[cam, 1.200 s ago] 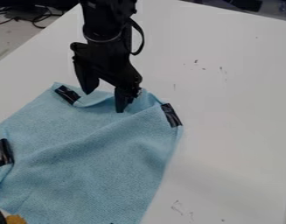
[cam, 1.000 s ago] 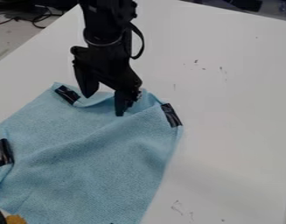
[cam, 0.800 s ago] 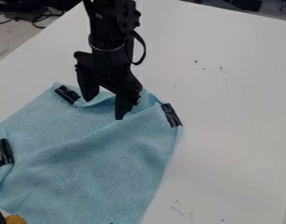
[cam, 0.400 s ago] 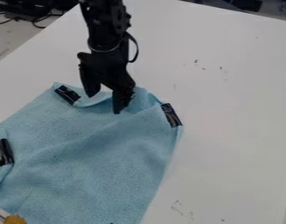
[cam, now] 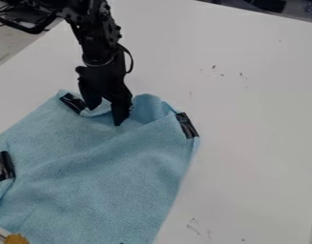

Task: Move the cloth from the bottom edge to the center

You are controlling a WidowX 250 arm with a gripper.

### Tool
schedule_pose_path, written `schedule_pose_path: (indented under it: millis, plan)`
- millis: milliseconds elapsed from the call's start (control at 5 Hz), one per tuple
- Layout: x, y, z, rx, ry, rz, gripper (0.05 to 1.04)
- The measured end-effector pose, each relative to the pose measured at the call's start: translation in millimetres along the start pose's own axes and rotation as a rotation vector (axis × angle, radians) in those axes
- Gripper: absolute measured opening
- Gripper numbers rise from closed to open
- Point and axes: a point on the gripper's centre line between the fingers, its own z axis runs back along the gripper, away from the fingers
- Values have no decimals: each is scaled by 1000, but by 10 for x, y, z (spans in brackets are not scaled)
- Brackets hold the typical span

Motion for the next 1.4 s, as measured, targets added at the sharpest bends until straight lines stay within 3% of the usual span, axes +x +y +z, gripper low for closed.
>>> schedule_pose_path:
  millis: [200,400,800,1000,1200,1400]
  plan:
    - [-13,24,-76,-5,3,-1,958]
    - [35,56,-117,-5,4,-6,789]
    - [64,115,-50,8,32,6,220]
    - [54,101,-21,21,65,3,77]
    - [180,99,255,76,99,-29,53]
    - [530,244,555,149,102,-137,53]
